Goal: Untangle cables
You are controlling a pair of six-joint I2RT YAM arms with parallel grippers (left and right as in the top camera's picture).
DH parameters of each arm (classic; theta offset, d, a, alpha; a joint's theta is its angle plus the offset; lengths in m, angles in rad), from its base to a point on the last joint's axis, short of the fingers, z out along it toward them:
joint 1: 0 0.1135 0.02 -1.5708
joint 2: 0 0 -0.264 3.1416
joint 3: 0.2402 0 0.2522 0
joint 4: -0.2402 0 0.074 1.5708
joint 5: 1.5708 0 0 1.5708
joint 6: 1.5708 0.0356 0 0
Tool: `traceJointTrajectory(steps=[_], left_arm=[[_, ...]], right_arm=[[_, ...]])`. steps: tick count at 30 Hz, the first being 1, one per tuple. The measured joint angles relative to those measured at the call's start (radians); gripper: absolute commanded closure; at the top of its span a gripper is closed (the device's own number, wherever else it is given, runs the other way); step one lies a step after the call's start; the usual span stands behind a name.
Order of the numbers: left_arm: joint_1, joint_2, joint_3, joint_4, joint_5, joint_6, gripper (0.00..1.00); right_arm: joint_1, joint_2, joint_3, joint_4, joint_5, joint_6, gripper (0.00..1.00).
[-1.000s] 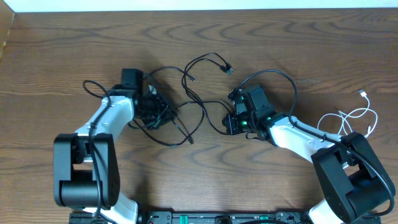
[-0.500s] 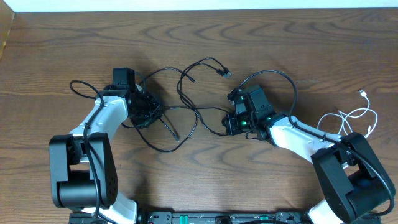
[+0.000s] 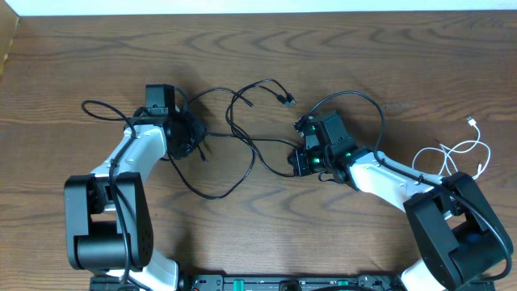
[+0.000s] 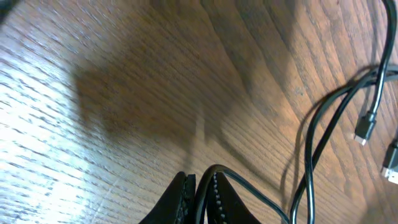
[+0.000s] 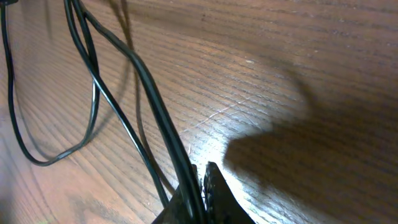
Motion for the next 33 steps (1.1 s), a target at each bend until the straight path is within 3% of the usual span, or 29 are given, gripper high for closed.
traceJointTrajectory(steps=[12, 33], left_arm=[[0.001, 0.000, 0.000, 0.012, -0.114, 0.000, 0.88], [0.000, -0.003, -0.058, 0.003, -0.148, 0.000, 0.88]], right_arm=[[0.000, 0.000, 0.000, 0.000, 0.001, 0.000, 0.98], [0.000, 0.000, 0.000, 0.000, 0.003, 0.000, 0.99]])
